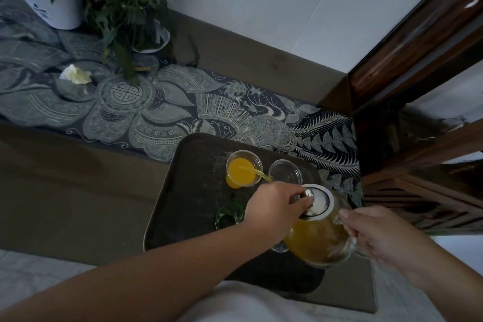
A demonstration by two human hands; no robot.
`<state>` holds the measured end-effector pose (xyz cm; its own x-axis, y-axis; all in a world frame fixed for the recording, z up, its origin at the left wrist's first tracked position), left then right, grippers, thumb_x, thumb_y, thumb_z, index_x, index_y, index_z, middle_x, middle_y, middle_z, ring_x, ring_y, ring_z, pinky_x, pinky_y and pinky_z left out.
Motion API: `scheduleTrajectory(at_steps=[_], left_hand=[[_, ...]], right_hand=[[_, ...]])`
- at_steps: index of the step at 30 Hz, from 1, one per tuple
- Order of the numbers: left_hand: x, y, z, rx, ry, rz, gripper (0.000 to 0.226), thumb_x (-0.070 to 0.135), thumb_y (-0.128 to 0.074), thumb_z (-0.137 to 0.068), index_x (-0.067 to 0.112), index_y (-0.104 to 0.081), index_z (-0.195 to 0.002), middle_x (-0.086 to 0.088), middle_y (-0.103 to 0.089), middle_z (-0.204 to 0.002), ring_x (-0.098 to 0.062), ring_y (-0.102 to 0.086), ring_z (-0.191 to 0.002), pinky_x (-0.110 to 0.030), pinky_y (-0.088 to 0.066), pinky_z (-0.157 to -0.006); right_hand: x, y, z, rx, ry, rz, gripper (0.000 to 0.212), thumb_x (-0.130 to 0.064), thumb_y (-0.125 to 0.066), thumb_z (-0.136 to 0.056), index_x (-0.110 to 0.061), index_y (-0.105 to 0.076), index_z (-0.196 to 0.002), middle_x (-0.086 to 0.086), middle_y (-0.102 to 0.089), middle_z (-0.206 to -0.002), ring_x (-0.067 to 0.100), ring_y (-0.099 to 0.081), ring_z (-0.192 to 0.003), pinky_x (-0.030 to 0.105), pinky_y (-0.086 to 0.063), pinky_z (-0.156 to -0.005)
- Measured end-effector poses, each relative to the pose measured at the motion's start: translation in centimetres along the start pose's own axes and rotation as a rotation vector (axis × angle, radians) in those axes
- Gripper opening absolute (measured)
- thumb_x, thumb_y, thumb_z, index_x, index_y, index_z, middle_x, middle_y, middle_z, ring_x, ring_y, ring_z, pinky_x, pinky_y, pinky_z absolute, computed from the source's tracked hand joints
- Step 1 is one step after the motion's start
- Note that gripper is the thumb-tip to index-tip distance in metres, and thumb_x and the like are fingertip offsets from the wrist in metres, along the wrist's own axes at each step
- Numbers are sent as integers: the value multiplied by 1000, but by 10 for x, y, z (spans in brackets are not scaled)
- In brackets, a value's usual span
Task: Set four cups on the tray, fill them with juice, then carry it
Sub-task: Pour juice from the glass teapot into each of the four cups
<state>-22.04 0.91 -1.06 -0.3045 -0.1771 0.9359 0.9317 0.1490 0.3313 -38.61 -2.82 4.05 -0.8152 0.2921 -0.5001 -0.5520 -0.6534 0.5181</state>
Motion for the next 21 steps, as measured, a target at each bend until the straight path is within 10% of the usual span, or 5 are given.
scheduleTrajectory(at_steps=[21], left_hand=[[7, 13, 1, 63, -41, 5, 28, 32, -64, -94, 22, -71, -119, 1, -70, -90, -9, -58, -73, -33, -56, -72]], right_hand=[[1, -6, -4, 23, -19, -57, 42, -32, -55, -94, -16, -49, -56, -3, -24, -44, 12, -18, -38, 31, -7, -53]])
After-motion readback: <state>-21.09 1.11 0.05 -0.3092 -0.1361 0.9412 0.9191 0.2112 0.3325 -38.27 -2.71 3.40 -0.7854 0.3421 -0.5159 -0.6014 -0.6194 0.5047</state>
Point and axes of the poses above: each hand's wrist, its own z-axis away from the middle knuckle, its own y-axis out of the back of the hand, x = y × z, the point moved 9 cm from there along -z, towards the middle knuckle
